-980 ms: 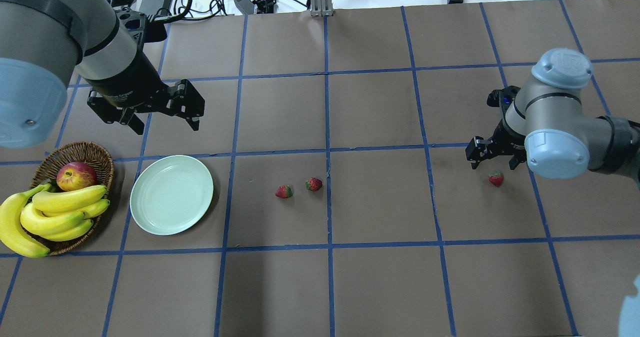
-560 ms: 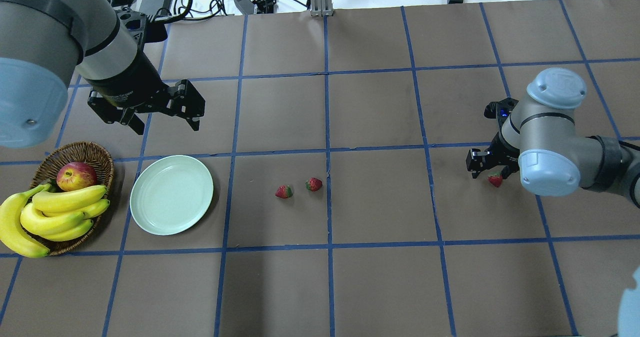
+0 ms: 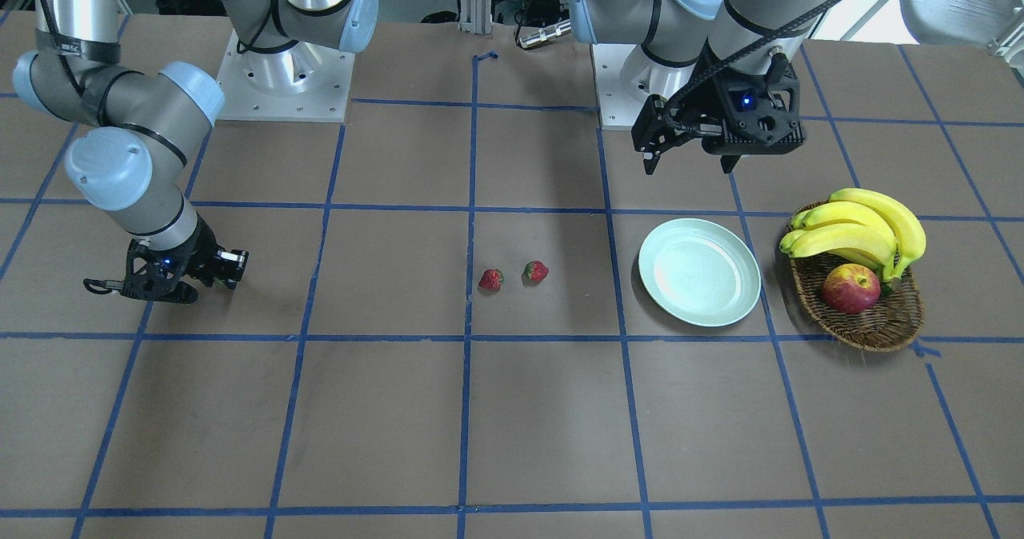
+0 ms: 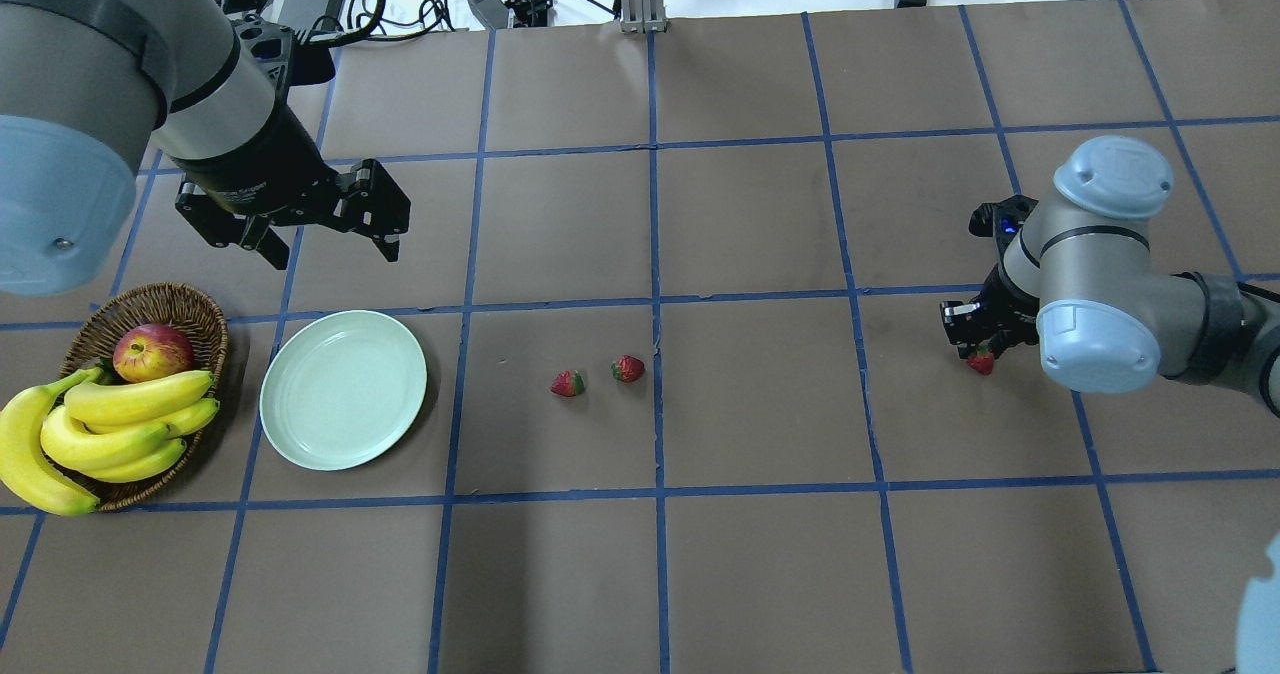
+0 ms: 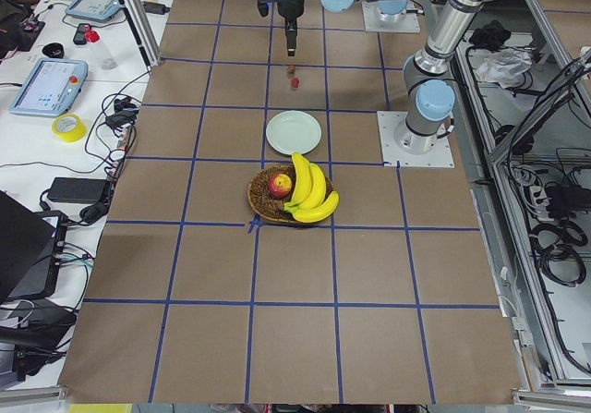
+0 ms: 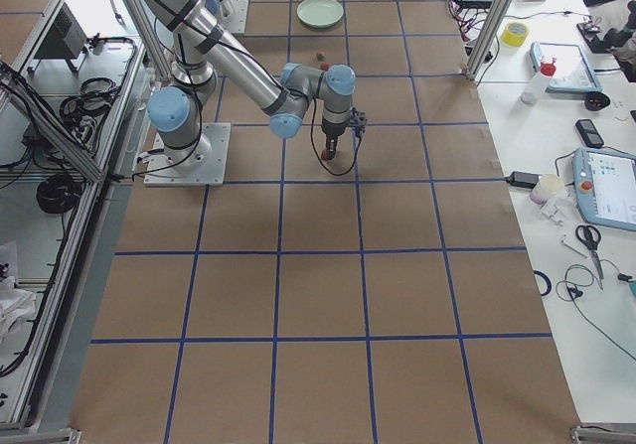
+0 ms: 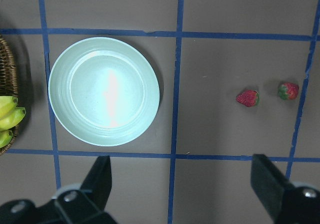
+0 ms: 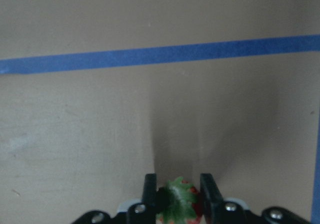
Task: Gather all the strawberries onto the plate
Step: 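Carry the strawberry beside the other two and open the right gripper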
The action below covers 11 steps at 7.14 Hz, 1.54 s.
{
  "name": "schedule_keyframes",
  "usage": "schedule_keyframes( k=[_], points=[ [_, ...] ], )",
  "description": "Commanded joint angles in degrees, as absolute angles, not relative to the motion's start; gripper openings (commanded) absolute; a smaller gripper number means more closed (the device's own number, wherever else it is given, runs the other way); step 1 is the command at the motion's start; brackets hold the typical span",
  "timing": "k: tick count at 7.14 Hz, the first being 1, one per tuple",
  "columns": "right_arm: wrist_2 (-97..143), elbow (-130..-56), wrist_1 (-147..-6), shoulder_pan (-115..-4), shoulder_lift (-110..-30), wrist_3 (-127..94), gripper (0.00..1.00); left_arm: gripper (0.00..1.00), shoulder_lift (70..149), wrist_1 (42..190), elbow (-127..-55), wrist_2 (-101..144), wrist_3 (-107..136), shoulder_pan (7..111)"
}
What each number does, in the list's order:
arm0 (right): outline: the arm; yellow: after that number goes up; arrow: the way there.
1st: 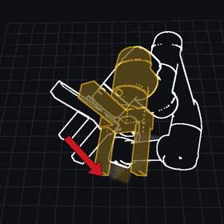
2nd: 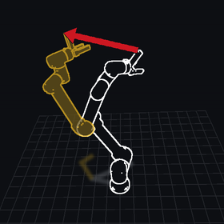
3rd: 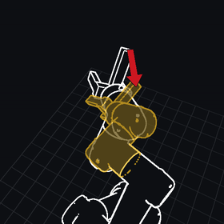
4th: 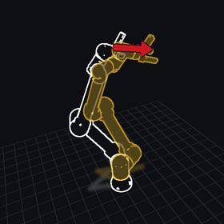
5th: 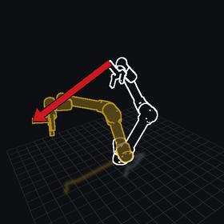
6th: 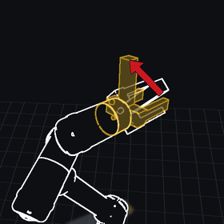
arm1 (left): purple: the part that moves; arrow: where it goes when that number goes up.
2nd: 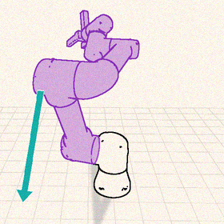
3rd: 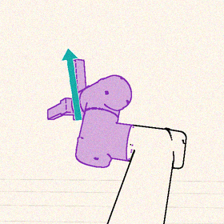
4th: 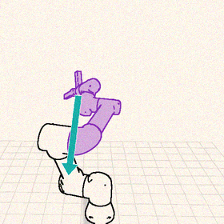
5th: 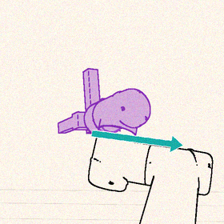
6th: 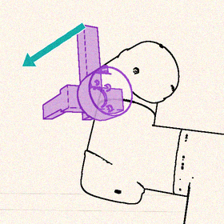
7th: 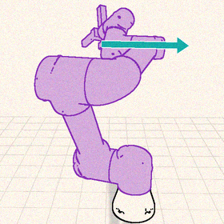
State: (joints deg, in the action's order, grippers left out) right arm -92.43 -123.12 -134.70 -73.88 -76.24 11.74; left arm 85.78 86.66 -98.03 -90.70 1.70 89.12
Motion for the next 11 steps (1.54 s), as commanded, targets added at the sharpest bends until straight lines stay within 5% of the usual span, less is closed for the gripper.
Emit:
schedule_keyframes(
  k=[1,6,11],
  points=[
    [-91.9,-120.0,-131.4,-75.0,-76.9,10.0,0.22,1.00,85.9,86.7,-98.1,-90.7,1.8,89.2],
    [-79.8,-112.2,-127.5,-94.6,-74.9,-18.4,0.23,1.00,86.0,86.8,-98.2,-90.8,1.7,89.3],
    [-71.2,-96.9,-129.4,-112.4,-63.6,-32.0,0.22,1.00,85.8,86.8,-98.8,-91.1,1.6,89.3]
  ],
)
